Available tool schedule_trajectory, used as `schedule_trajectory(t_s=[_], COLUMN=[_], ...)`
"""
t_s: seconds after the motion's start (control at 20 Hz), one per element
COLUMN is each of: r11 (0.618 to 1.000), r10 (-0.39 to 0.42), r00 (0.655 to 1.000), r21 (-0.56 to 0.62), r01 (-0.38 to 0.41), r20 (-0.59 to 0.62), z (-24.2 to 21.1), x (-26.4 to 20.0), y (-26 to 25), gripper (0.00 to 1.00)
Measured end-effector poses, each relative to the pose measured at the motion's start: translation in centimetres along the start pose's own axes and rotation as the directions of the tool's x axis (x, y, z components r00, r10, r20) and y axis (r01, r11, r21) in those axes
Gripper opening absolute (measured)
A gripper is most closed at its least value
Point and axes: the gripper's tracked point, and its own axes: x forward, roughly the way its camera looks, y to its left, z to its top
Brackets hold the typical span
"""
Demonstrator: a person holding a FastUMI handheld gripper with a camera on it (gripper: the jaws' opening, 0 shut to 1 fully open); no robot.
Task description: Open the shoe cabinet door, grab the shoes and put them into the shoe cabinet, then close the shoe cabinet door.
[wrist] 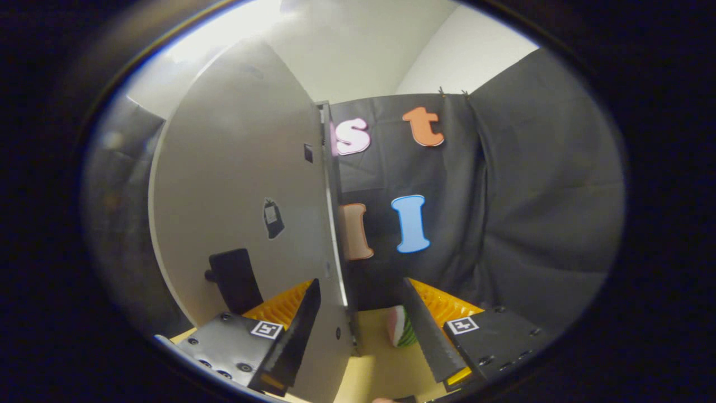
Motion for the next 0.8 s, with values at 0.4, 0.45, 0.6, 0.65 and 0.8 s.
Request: schedule_trajectory(t_s=[0.4, 0.45, 0.6, 0.65, 0.8], r11=[0.995, 0.993, 0.988, 0.986, 0.979], r10=[0.103, 0.115, 0.153, 0.168, 0.202], r00=[0.995, 0.993, 0.988, 0.985, 0.979], r21=[0.019, 0.021, 0.026, 0.029, 0.031], r01=[-0.102, -0.115, -0.152, -0.167, -0.201], r20=[-0.018, -0.020, -0.028, -0.032, -0.038], z=[-1.2, -1.3, -1.7, -1.9, -2.6], x=[0.9, 1.1, 1.8, 2.2, 3.1], y=[6.1, 6.9, 9.3, 10.2, 13.1], gripper=[0.91, 0.91, 0.91, 0.91, 0.92])
